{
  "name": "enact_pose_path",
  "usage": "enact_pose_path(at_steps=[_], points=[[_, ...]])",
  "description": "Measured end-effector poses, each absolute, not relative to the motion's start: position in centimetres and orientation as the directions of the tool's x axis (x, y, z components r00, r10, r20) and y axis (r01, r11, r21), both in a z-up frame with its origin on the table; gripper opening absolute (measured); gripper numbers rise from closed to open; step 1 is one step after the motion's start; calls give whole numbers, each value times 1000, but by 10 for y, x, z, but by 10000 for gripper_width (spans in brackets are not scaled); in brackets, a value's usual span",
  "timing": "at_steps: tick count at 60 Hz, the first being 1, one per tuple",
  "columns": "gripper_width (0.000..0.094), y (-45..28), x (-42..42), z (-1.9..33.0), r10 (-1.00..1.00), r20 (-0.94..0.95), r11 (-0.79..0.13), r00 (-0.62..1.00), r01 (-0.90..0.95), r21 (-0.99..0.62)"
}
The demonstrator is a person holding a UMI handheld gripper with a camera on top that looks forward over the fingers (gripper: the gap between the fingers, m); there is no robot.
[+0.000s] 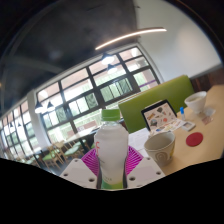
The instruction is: Pour water
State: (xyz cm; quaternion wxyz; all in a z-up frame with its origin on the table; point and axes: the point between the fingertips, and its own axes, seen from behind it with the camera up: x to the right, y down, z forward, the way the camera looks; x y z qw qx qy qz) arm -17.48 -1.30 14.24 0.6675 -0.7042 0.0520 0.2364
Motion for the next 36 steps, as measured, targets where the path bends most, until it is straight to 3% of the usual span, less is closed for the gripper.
enact_pose_path(at_steps=[6, 12, 14, 19, 24, 32, 36], points=[[283, 28, -167, 168, 230, -715, -169, 661, -696, -698], [281, 57, -158, 170, 145, -948, -226, 282, -924, -310], [281, 82, -145, 156, 113, -984, -250, 140, -954, -164], [281, 101, -142, 135, 15, -995, -278, -102, -956, 94], [282, 101, -148, 151, -28, -955, -230, -294, -928, 293], [286, 90, -135, 163, -13, -851, -180, -525, -836, 518], [284, 95, -129, 154, 4, -808, -212, -589, -790, 575]])
